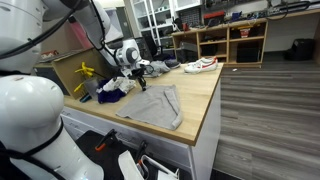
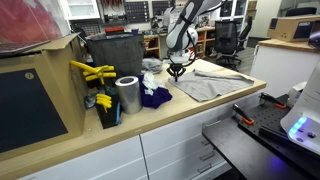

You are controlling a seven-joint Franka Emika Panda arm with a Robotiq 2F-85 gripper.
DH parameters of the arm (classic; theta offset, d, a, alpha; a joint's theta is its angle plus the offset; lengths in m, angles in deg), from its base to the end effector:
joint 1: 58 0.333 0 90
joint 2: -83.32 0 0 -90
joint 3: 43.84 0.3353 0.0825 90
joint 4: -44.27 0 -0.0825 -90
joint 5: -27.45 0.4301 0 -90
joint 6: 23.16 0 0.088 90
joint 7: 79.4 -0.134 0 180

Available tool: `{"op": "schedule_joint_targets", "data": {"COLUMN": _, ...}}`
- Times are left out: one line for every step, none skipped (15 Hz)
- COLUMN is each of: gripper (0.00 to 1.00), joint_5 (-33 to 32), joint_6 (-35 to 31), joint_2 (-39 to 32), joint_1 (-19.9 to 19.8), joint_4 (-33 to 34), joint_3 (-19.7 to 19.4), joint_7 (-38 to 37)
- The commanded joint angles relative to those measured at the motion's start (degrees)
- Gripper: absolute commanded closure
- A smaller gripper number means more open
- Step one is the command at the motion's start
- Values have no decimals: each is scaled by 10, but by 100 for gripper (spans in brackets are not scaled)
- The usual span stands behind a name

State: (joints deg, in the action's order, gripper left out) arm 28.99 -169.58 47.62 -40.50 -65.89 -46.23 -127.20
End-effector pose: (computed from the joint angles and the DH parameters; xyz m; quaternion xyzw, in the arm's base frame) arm 0.6389 0.1724 0.1147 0.9575 -0.2883 0.0069 0.0012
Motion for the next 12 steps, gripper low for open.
{"op": "schedule_joint_targets", "data": {"gripper": 100, "joint_5": 28, "joint_6": -2, "joint_2": -14, "joint_1": -12, "joint_4": 10, "joint_3": 24, "joint_7": 7}}
{"op": "schedule_joint_targets", "data": {"gripper": 100, "joint_5": 38, "joint_6": 0, "joint_2": -12, "joint_1": -18, "joint_4": 10, "joint_3": 33, "joint_7": 16}}
{"op": "schedule_joint_targets", "data": {"gripper": 100, "joint_5": 44, "joint_6": -1, "joint_2": -11, "joint_1": -21, "joint_4": 9, "joint_3": 36, "joint_7": 18}}
{"op": "schedule_joint_targets", "data": {"gripper": 100, "joint_5": 52, "joint_6": -1, "joint_2": -8, "joint_1": -27, "joint_4": 7, "joint_3": 42, "joint_7": 24}}
{"op": "schedule_joint_targets", "data": {"gripper": 100, "joint_5": 56, "joint_6": -4, "joint_2": -3, "joint_1": -31, "joint_4": 3, "joint_3": 45, "joint_7": 28}}
{"op": "schedule_joint_targets", "data": {"gripper": 100, "joint_5": 68, "joint_6": -3, "joint_2": 2, "joint_1": -41, "joint_4": -1, "joint_3": 52, "joint_7": 39}}
{"op": "schedule_joint_targets", "data": {"gripper": 100, "joint_5": 82, "joint_6": -2, "joint_2": 11, "joint_1": -53, "joint_4": -11, "joint_3": 61, "joint_7": 56}}
{"op": "schedule_joint_targets", "data": {"gripper": 78, "joint_5": 92, "joint_6": -4, "joint_2": 22, "joint_1": -62, "joint_4": -23, "joint_3": 63, "joint_7": 70}}
{"op": "schedule_joint_targets", "data": {"gripper": 73, "joint_5": 98, "joint_6": -3, "joint_2": 32, "joint_1": -67, "joint_4": -34, "joint_3": 60, "joint_7": 79}}
{"op": "schedule_joint_targets", "data": {"gripper": 68, "joint_5": 97, "joint_6": -5, "joint_2": 48, "joint_1": -69, "joint_4": -51, "joint_3": 49, "joint_7": 83}}
{"op": "schedule_joint_targets", "data": {"gripper": 60, "joint_5": 92, "joint_6": -2, "joint_2": 65, "joint_1": -70, "joint_4": -67, "joint_3": 34, "joint_7": 77}}
{"op": "schedule_joint_targets", "data": {"gripper": 53, "joint_5": 82, "joint_6": 0, "joint_2": 76, "joint_1": -68, "joint_4": -79, "joint_3": 16, "joint_7": 60}}
